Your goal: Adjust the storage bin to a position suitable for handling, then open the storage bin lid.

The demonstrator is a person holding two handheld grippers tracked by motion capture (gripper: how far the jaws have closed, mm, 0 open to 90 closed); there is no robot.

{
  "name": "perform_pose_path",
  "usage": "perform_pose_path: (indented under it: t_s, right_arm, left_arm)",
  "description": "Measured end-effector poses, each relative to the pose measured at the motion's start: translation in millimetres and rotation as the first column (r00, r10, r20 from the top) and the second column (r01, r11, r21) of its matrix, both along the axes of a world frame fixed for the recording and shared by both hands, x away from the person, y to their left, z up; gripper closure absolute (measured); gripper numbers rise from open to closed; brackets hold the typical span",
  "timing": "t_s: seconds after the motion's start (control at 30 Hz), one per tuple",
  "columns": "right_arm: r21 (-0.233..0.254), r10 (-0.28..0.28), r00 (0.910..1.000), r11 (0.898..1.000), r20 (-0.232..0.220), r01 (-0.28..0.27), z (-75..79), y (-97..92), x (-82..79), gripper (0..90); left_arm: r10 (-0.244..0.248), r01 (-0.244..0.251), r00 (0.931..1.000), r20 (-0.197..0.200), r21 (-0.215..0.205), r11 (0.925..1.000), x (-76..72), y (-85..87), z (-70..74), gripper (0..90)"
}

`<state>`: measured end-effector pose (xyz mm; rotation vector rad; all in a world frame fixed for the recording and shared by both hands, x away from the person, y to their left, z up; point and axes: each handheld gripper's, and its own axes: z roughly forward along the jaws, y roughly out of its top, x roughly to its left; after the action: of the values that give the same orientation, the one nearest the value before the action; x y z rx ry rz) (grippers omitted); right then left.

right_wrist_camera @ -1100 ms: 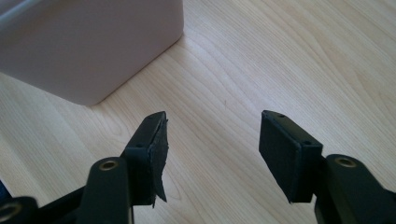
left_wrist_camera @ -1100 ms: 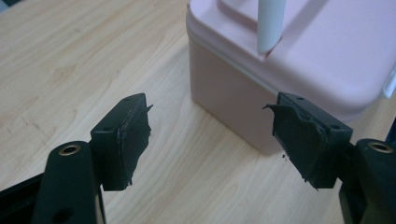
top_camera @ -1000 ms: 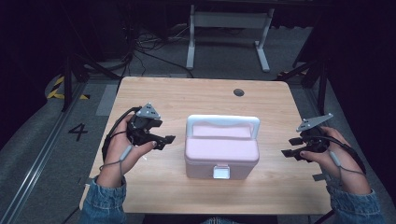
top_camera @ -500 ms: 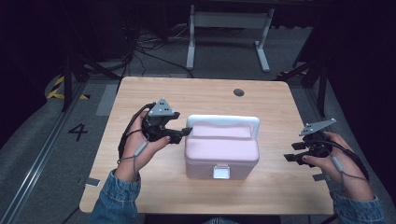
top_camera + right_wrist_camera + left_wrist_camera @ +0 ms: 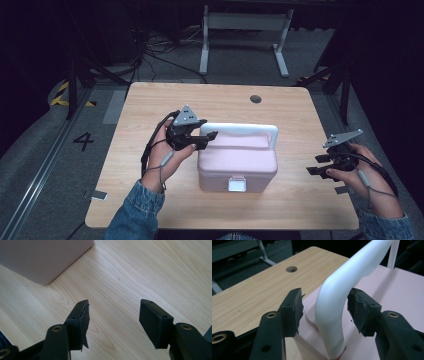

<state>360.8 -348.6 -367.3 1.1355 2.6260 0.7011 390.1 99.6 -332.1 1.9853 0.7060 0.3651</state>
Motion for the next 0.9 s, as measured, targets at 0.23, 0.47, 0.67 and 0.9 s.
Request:
perform_pose_path:
  t_s: [0.23,0.47,0.67,0.9]
  right_arm:
    - [0.005,0.012,0.9999,1.0,-0.001,-0.012,-2.0,1.7,0.9,42.2]
    - [0.005,0.006,1.0,1.0,0.006,-0.007,-1.8,1.4,1.0,42.1]
    - [0.019,0.023,0.9994,1.0,0.028,-0.023,0.4,4.2,1.5,44.1]
    - [0.076,0.059,0.9969,0.995,0.053,-0.063,5.6,10.3,-1.2,46.2]
  left_arm:
    - [0.016,-0.016,0.9993,0.034,-0.012,0.9998,-2.4,-7.6,-5.1,62.4]
    - [0.017,-0.017,0.9975,0.069,-0.01,0.9998,-5.6,-10.5,-1.5,70.3]
    - [0.008,-0.005,0.9985,0.053,-0.051,0.9987,-3.3,-8.2,1.8,70.5]
    - [0.016,-0.011,0.9979,0.063,-0.082,0.9965,1.0,-5.2,7.2,70.5]
